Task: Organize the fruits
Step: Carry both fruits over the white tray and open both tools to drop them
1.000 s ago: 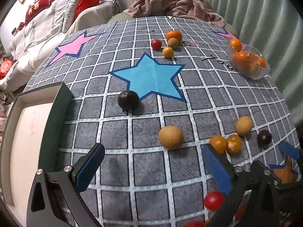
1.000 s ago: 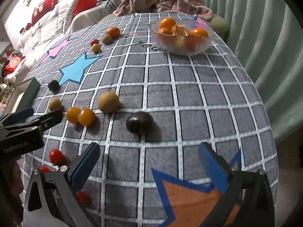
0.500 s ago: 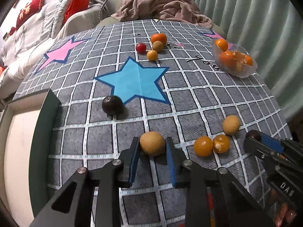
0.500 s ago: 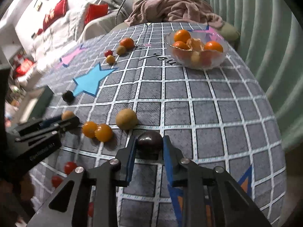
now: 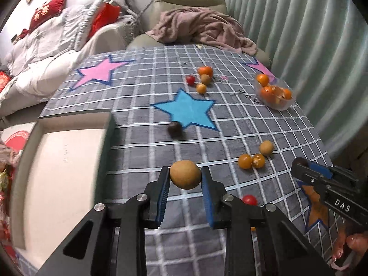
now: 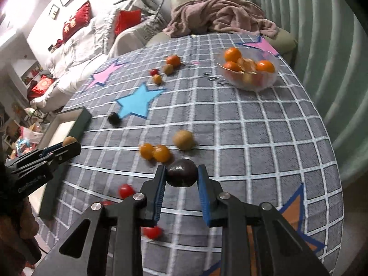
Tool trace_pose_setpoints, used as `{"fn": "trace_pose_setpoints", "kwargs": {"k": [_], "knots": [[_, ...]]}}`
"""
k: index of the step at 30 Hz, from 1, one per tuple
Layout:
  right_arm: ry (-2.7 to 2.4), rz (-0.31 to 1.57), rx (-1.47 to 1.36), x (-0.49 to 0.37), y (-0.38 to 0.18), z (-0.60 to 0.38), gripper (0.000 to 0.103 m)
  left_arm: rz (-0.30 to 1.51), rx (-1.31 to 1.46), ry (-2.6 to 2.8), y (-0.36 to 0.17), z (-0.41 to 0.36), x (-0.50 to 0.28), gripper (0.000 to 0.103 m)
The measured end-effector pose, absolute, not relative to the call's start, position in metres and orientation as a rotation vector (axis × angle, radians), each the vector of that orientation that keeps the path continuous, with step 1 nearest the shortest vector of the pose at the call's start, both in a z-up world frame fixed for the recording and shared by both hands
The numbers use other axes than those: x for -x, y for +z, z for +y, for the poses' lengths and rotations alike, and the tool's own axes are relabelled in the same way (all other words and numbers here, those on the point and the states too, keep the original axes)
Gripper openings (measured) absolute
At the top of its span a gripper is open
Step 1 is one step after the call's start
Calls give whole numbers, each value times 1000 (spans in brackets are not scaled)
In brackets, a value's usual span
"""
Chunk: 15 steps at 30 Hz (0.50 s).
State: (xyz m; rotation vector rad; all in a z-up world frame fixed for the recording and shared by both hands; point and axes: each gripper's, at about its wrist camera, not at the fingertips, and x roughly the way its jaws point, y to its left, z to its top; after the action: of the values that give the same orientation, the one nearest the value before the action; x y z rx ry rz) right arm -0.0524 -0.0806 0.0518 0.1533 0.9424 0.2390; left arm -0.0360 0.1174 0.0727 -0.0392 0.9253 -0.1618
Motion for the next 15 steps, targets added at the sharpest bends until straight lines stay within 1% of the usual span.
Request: {"fn": "trace_pose_setpoints", "kwargs": {"k": [7, 15], "knots": [[347, 928, -115, 49, 78, -18, 30, 914, 55, -64, 81, 178, 53, 29], [502, 948, -39, 41, 84, 86, 30, 947, 97, 93, 61, 258, 61, 29]]}}
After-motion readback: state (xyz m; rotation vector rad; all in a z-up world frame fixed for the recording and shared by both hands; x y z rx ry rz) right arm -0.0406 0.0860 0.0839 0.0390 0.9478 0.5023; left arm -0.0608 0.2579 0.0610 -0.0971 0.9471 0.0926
